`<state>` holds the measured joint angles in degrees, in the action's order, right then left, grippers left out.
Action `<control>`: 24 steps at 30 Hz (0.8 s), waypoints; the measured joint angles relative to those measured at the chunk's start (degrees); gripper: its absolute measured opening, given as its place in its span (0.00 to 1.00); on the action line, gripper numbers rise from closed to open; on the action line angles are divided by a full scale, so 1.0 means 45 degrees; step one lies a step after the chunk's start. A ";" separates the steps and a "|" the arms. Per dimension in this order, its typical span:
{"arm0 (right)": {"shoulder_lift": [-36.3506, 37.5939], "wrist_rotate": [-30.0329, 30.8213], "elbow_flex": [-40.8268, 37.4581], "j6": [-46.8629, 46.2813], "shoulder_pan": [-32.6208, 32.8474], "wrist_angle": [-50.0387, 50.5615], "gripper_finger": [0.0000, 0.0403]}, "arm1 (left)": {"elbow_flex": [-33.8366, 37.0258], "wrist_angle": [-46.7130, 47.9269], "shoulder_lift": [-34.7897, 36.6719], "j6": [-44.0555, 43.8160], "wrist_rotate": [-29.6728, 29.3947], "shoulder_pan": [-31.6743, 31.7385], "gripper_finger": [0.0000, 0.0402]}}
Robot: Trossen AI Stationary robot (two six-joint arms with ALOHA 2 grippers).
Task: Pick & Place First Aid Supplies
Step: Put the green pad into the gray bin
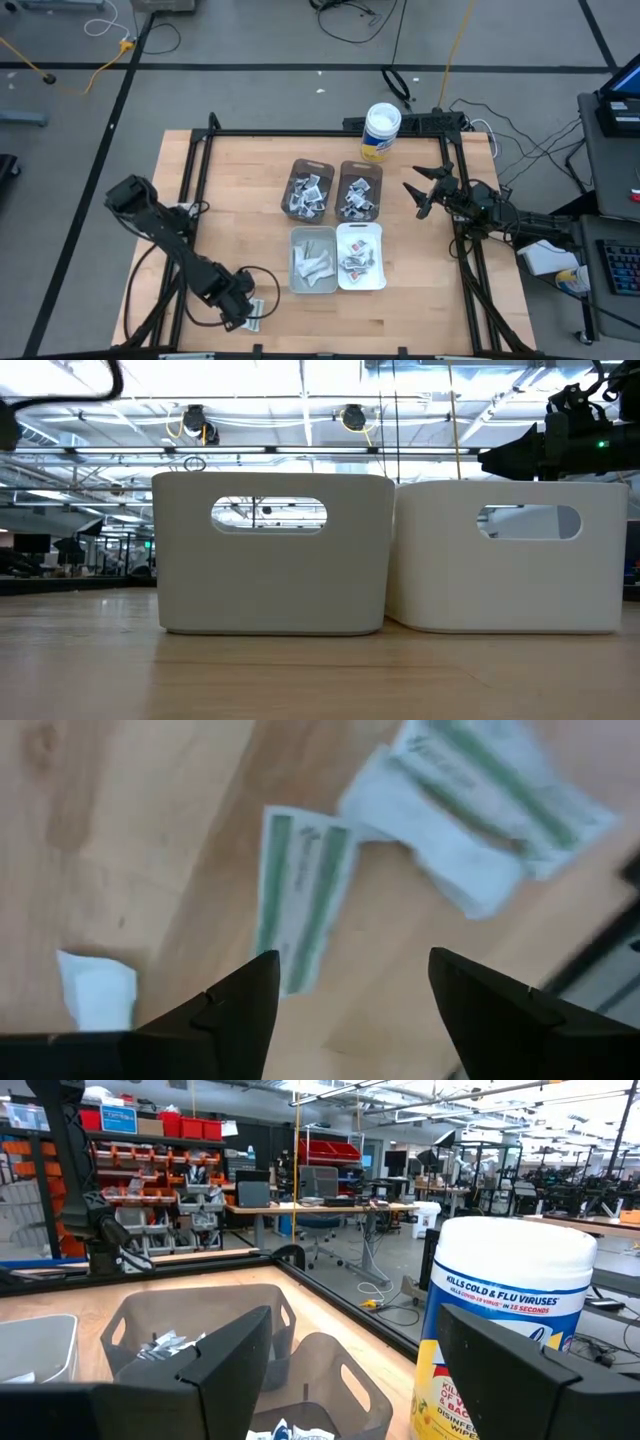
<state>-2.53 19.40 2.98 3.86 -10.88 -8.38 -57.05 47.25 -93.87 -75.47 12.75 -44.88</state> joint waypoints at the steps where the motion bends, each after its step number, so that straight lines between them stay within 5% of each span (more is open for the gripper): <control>1: -0.0004 -0.0005 0.0000 0.0000 -0.0002 0.0000 0.69 | 0.0113 -0.0154 -0.0084 0.0103 0.0007 0.0005 0.64; 13: 0.0000 -0.0001 -0.0003 0.0000 -0.0005 0.0000 0.69 | 0.0891 -0.0955 -0.0825 0.0577 -0.0109 0.0000 0.55; 24: 0.0001 0.0000 -0.0001 0.0000 -0.0001 0.0000 0.69 | 0.0930 -0.0768 -0.0872 0.1026 -0.0065 0.0147 0.20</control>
<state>-2.52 19.40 2.98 3.86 -10.88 -8.38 -52.86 43.79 -97.80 -70.85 12.46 -44.22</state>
